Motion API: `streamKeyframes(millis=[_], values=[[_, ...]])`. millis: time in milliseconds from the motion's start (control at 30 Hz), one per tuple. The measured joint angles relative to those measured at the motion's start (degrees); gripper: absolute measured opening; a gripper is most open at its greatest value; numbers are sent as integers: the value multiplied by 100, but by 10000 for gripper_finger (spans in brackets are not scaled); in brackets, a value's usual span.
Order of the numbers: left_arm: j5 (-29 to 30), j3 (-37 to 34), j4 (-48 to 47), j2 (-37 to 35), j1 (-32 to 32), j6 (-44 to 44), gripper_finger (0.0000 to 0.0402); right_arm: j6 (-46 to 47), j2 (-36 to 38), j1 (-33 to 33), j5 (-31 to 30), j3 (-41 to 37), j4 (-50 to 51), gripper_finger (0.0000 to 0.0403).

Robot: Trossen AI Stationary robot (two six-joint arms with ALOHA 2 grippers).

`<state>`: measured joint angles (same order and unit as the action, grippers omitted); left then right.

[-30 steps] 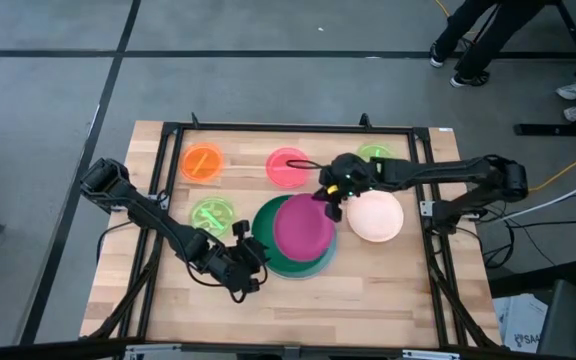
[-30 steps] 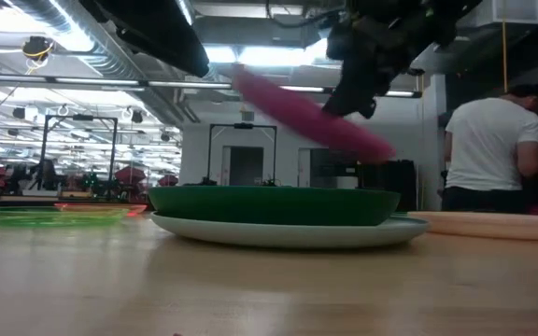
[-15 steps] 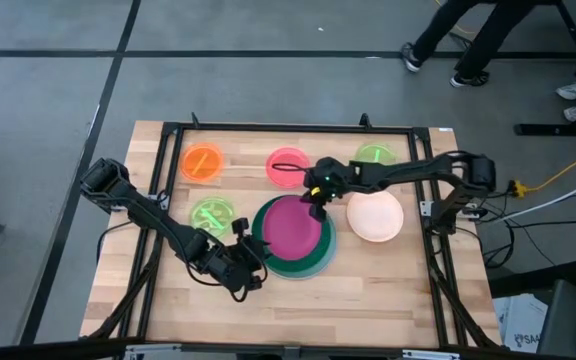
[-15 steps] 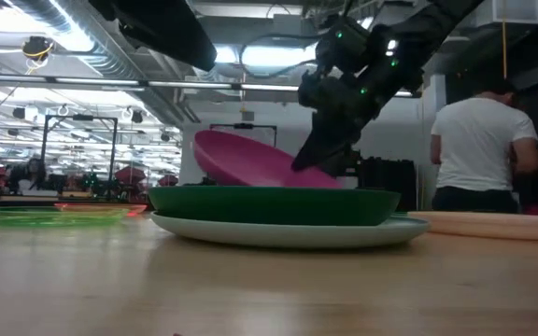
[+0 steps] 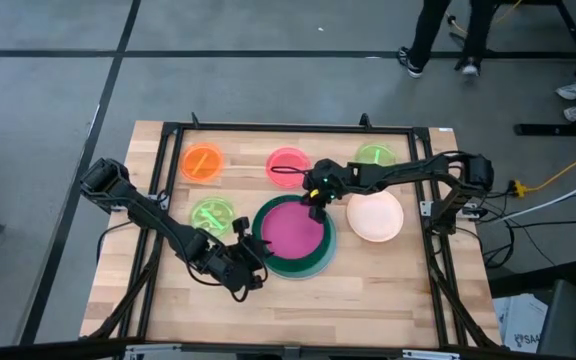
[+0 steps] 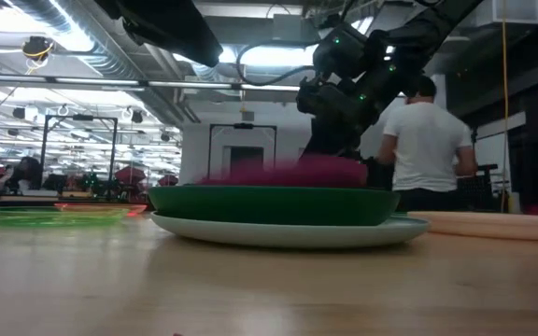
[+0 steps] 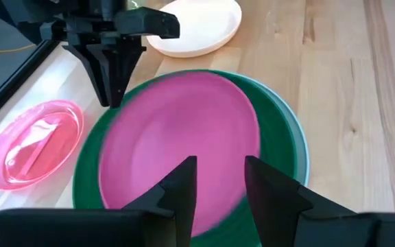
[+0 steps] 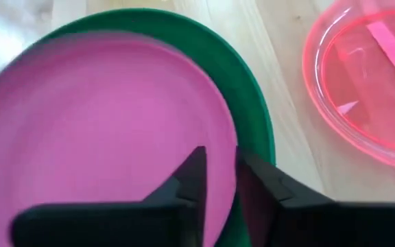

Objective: Stack plastic plates
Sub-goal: Stack the pink plate on top of the green plate, then stack the light orange plate on top of the pink plate

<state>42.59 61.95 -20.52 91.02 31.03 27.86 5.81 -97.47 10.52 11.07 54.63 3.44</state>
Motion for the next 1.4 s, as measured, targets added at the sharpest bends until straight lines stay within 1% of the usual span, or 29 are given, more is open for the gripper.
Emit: streamKeyframes(millis=[133,233,367,500,600,800,933,1067,1167,1267,1400], values=[[1,0,3,0,1,1,116,-168,129,0,-4,4,22,112],[86,0,89,1,0,0,116,-312,347,0,-12,115,233,129],[246,0,117,26,6,0,116,-350,874,-4,-256,153,624,135],[294,-85,365,31,13,-7,116,-464,1485,-14,-403,153,1277,134],[304,-85,539,31,47,-58,116,-470,1887,-166,-618,159,1830,133],[342,-85,795,63,50,-296,116,-306,2245,-904,-1124,157,3226,133],[407,-85,799,63,13,-310,116,114,2269,-1587,-1730,151,4097,133],[791,-85,878,138,-46,-312,116,496,2263,-2213,-2308,44,4183,133],[881,-94,959,232,-95,-315,116,825,2261,-2590,-2560,-111,4181,133],[721,-94,980,258,-116,-313,116,1085,2260,-2880,-2699,-334,4185,133],[284,-94,1227,258,-186,-408,116,1411,2260,-3091,-2741,-697,4170,133]])
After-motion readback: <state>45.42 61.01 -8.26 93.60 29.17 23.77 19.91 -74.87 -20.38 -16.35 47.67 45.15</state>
